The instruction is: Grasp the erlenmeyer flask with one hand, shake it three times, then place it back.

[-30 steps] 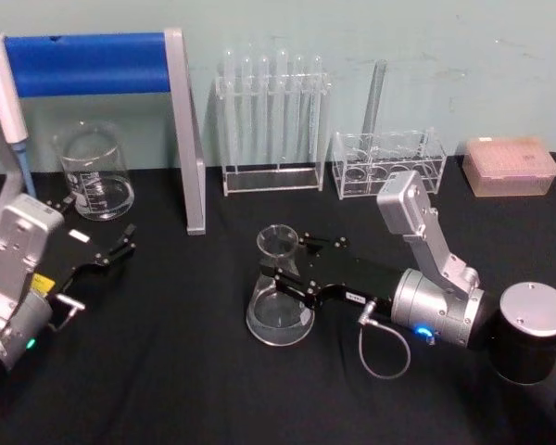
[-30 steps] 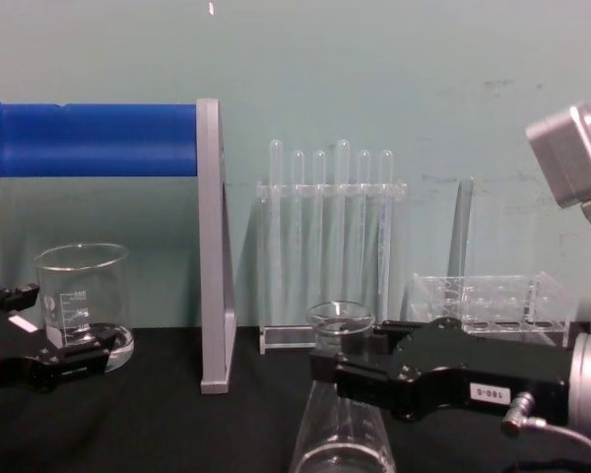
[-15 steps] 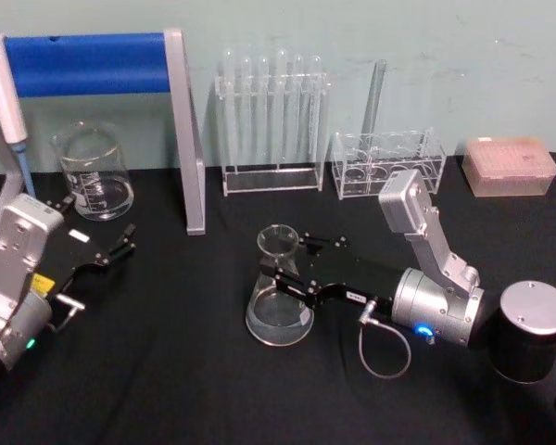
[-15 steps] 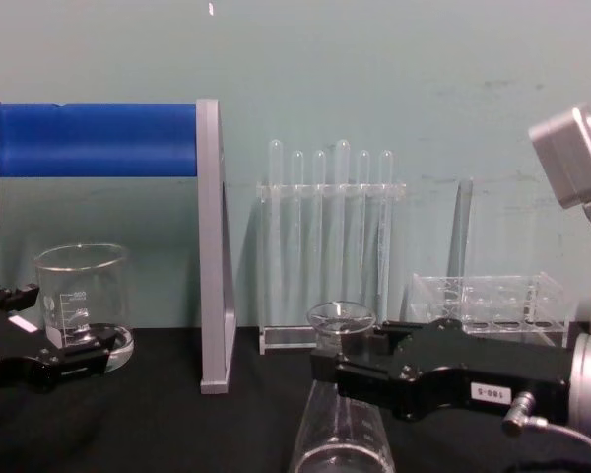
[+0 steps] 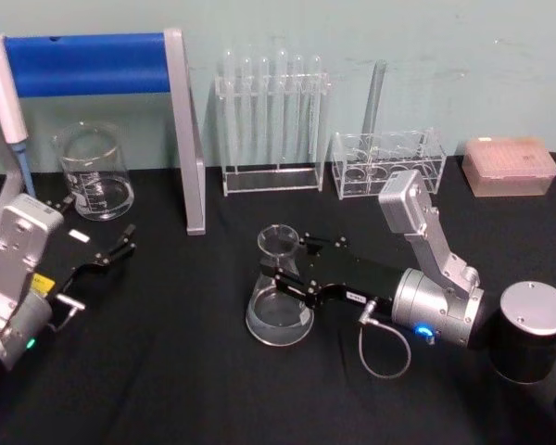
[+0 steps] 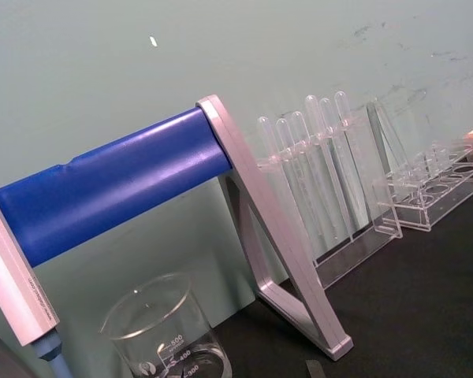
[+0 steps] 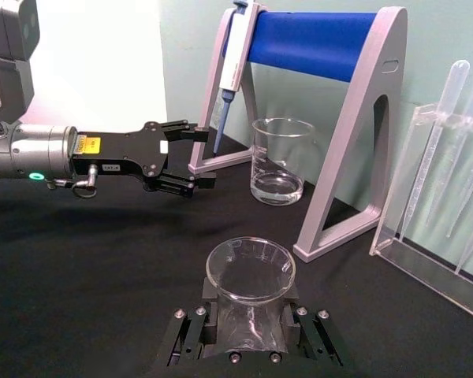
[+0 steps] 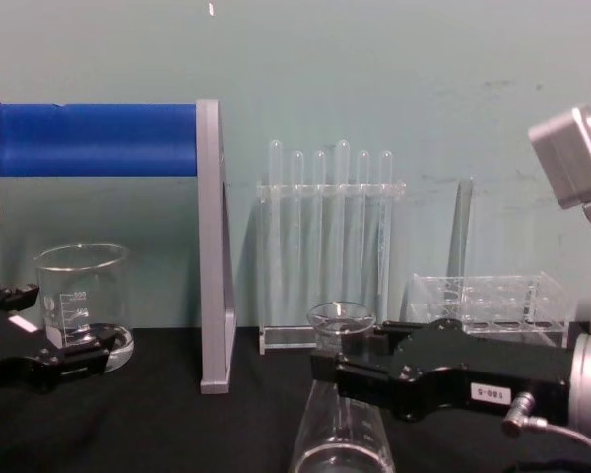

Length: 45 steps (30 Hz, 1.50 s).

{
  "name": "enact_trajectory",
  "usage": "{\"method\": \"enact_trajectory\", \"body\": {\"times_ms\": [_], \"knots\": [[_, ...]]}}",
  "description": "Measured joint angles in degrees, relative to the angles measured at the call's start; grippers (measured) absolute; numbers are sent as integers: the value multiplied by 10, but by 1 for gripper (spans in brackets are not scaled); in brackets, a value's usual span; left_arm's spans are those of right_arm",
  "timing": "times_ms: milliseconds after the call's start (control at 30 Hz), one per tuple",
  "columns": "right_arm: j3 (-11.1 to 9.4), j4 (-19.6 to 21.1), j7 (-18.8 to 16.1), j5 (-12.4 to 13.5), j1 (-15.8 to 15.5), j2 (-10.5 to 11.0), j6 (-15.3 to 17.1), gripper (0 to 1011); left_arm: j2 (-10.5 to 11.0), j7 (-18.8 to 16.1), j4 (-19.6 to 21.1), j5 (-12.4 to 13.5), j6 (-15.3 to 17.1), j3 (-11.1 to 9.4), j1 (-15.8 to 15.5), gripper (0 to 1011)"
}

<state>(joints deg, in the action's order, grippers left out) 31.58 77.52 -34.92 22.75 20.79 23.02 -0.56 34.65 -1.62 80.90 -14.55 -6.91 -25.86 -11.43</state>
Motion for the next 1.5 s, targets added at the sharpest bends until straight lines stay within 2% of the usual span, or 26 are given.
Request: {"method": "enact_trajectory", "body": {"times_ms": [533, 667, 700, 1100, 1500], "knots": [[0, 1, 1, -1, -1, 0, 1, 466, 0, 0, 0, 0, 0, 0, 0, 1001], [0, 1, 1, -2, -1, 0, 1, 583, 0, 0, 0, 0, 0, 0, 0, 1001], [0, 1, 1, -2, -1, 0, 1, 646, 0, 0, 0, 0, 0, 0, 0, 1001], [0, 1, 1, -2, -1, 0, 1, 985, 0, 0, 0, 0, 0, 0, 0, 1001], [0, 1, 1, -2, -1, 0, 1, 1000, 0, 0, 0, 0, 0, 0, 0, 1001]]}}
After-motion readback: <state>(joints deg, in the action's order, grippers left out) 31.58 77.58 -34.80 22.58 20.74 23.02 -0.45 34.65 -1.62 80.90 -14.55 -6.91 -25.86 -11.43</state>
